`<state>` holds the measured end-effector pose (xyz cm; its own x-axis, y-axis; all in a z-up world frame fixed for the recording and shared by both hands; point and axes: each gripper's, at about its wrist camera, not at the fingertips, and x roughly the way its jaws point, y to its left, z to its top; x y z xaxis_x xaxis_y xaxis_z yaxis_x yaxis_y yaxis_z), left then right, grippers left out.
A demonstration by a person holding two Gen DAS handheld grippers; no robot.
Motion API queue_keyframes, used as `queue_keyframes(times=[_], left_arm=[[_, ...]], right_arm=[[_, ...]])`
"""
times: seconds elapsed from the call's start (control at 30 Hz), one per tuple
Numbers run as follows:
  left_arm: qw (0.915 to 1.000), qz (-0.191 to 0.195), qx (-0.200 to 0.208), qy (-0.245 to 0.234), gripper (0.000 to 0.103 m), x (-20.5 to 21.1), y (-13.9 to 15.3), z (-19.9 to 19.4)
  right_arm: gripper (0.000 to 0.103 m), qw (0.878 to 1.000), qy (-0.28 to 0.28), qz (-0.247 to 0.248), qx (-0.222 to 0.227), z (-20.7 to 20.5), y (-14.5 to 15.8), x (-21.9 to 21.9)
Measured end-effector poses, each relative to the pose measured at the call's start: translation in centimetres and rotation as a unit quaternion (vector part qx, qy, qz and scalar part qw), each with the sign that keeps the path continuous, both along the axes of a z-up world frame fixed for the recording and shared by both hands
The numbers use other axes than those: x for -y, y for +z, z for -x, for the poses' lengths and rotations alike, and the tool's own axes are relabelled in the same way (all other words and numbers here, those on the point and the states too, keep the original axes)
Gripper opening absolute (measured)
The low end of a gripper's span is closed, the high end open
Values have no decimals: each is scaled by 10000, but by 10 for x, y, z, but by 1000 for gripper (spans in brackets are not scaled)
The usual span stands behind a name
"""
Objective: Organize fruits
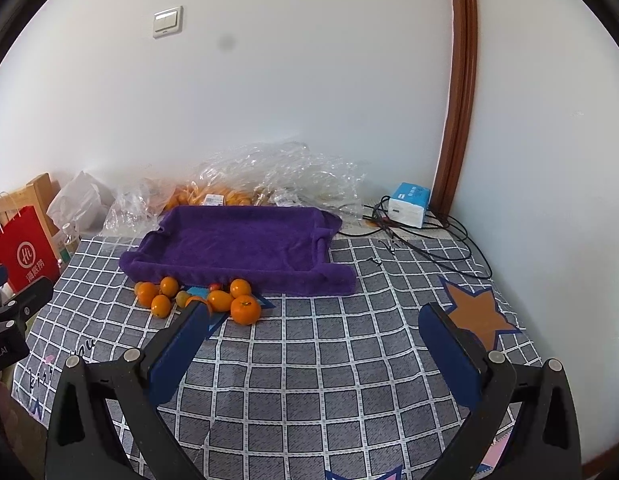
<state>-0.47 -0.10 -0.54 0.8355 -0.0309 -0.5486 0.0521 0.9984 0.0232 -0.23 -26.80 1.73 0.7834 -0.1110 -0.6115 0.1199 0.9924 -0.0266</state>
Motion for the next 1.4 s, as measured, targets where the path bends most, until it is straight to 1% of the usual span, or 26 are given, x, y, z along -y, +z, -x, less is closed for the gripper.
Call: queue_keyframes(times=[1.0, 1.4], left_arm=[[10000, -12, 35, -74, 103, 7, 2, 5], [9999, 43, 29, -112, 103, 6, 2, 6]], right_arm=[[102, 10000, -51, -48, -24, 2, -3, -1], [102, 10000, -26, -11, -17, 5, -3, -3]])
